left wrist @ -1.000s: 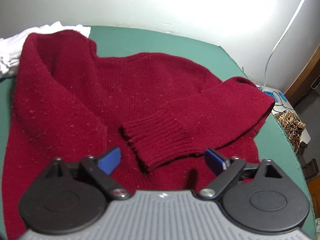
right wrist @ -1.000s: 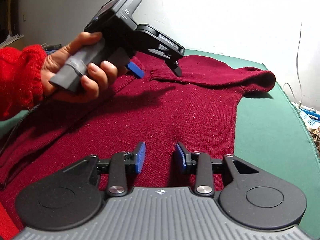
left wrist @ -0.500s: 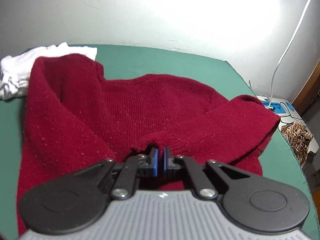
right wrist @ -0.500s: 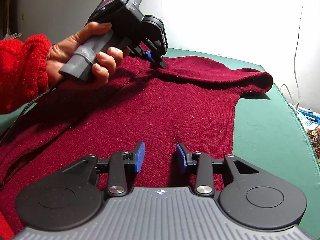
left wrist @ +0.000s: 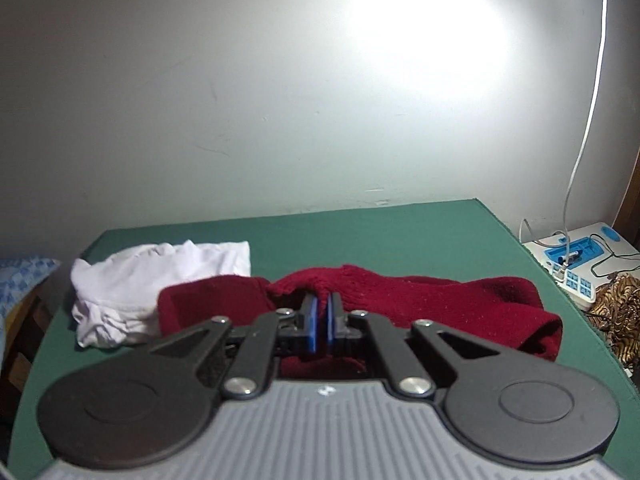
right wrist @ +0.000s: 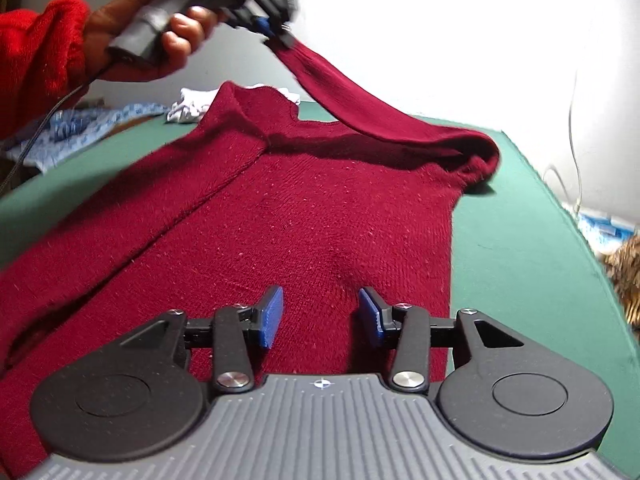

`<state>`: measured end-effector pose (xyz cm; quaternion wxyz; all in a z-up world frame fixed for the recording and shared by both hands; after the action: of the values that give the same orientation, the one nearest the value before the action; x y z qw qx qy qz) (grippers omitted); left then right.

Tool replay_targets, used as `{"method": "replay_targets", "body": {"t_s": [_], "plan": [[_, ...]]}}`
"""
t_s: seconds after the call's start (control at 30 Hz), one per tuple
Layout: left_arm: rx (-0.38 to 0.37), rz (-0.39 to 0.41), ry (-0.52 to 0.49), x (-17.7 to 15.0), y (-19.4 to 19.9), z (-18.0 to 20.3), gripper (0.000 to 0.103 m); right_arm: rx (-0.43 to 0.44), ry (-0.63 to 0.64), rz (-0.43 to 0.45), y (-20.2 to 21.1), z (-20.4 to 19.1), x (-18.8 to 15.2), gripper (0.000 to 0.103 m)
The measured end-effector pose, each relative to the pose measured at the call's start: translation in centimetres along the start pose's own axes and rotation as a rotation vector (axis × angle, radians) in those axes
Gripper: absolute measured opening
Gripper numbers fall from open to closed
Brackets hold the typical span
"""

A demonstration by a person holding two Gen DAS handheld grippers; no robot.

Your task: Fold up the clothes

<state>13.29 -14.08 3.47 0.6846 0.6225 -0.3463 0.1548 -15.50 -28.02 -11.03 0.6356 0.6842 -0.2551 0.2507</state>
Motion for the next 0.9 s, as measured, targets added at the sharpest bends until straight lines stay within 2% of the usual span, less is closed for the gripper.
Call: {"method": "replay_targets", "body": {"t_s": [0.07,0.17,0.23,0.3,0.33,0.47,0.57,0.63,0.7,0.77,0.83,0.9], "plan": [[0.032,-0.003,-0.001,0.6,1.0,-0.6,0.0,0.065,-0.105,-0.012,1.2,1.4,-0.4,0.051],[0.07,0.014,-0.01,1.4,2.5,-0.7,0.0,0.116,-0.242,-0.023,3.7,4.0,-2.2,0.052],[0.082,0.027,-0.005,2.0,3.3,-0.8,0.0,0.183,-0.309,-0.056,4.8,5.6,-3.7,0.052],[0.085,0.032,0.012,2.8,3.9,-0.9,0.0,0.244,-0.373,-0.084,5.8,7.0,-5.2,0.049],[0.085,0.037,0.018,3.1,4.1,-0.9,0.0,0.265,-0.399,-0.088,6.2,7.4,-5.9,0.044],[0.064,0.053,0.026,4.7,4.8,-1.0,0.0,0.377,-0.512,-0.11,7.1,8.1,-8.1,0.044],[0.037,0.056,0.032,6.1,5.1,-1.5,0.0,0.452,-0.576,-0.113,7.1,7.0,-9.2,0.044],[0.008,0.052,0.042,6.8,5.1,-2.1,0.0,0.437,-0.602,-0.097,7.1,5.7,-9.5,0.043],[-0.016,0.046,0.046,7.2,5.2,-2.8,0.0,0.378,-0.683,-0.075,6.8,5.0,-9.6,0.037],[-0.026,0.039,0.044,7.5,5.1,-3.8,0.0,0.32,-0.781,-0.059,6.4,4.5,-9.8,0.006],[-0.049,0.029,0.058,7.8,5.0,-5.0,0.0,0.283,-0.871,-0.053,6.2,4.2,-9.9,0.007],[-0.067,0.025,0.067,8.1,4.9,-6.1,0.0,0.226,-0.872,-0.045,6.4,3.4,-9.3,0.007]]}}
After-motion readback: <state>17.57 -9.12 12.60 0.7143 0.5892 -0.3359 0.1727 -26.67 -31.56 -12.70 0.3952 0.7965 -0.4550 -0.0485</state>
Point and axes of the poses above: each gripper's, at about its wrist camera, not at the fingertips, and y roughly against the way its jaws point, z to its right, x to its top, the point moved 3 cm from there along -y, roughly the way its jaws point, and after that the axes turned 15 degrees about -z, right-handed, at the moved point
